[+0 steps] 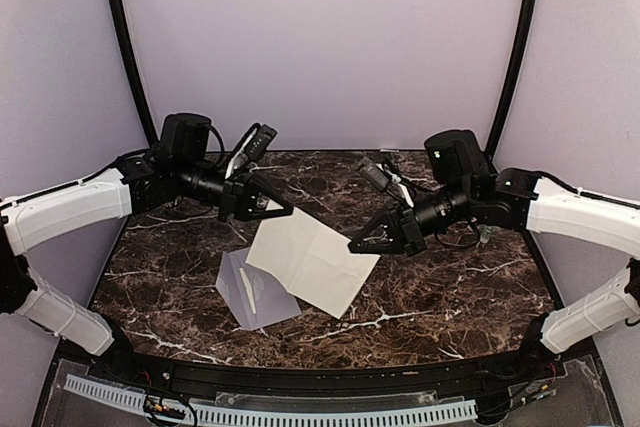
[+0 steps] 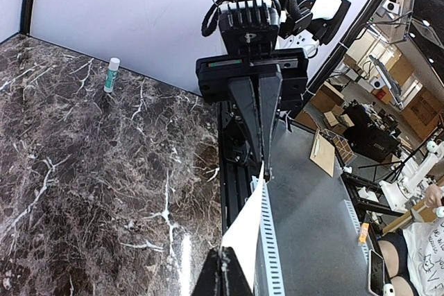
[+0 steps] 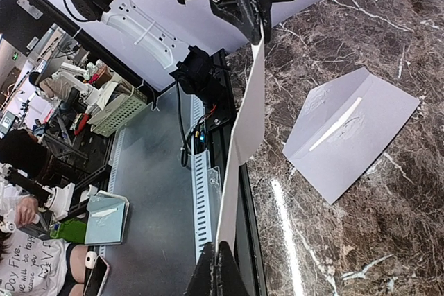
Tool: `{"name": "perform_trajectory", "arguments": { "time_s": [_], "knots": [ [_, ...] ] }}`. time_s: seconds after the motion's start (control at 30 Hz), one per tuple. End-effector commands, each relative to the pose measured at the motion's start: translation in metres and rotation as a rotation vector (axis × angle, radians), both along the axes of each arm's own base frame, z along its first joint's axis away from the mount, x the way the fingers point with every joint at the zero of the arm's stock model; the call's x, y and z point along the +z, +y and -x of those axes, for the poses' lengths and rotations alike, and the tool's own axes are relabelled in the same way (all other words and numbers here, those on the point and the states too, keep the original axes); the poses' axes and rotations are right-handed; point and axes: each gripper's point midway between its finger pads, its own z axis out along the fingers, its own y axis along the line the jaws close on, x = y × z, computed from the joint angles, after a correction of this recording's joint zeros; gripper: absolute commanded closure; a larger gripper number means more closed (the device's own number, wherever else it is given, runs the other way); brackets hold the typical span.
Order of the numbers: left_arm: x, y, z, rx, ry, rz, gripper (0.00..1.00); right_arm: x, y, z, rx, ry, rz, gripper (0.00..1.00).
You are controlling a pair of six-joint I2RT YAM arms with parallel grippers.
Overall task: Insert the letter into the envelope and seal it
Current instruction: Fold the letter.
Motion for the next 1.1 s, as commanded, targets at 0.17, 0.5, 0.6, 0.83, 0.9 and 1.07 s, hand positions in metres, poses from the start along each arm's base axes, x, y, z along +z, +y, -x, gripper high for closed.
{"name": "perform_trajectory", "arguments": {
  "time_s": [0.17, 0.5, 0.6, 0.83, 0.9, 1.07],
  "knots": [
    [0.01, 0.001, -0.006, 0.039, -0.052, 0.002, 0.72, 0.019, 0.001, 0.0, 0.006, -0.035, -0.067, 1.0],
    [0.038, 0.041, -0.049, 0.476, -0.285, -0.007, 0.17, 0.028, 0.004, -0.003, 0.001, -0.064, -0.097, 1.0],
    [0.041, 0.048, -0.046, 0.502, -0.289, 0.003, 0.17, 0.029, 0.006, -0.006, -0.008, -0.078, -0.105, 1.0],
    [0.023, 0.032, -0.013, 0.486, -0.174, 0.026, 0.23, 0.031, 0.008, -0.018, -0.061, -0.115, -0.095, 1.0],
    [0.018, 0.024, -0.002, 0.469, -0.132, 0.023, 0.26, 0.031, 0.008, -0.019, -0.068, -0.119, -0.095, 1.0],
    [0.013, 0.007, 0.013, 0.441, -0.057, 0.045, 0.33, 0.028, 0.008, -0.02, -0.074, -0.119, -0.104, 1.0]
  ]
}}
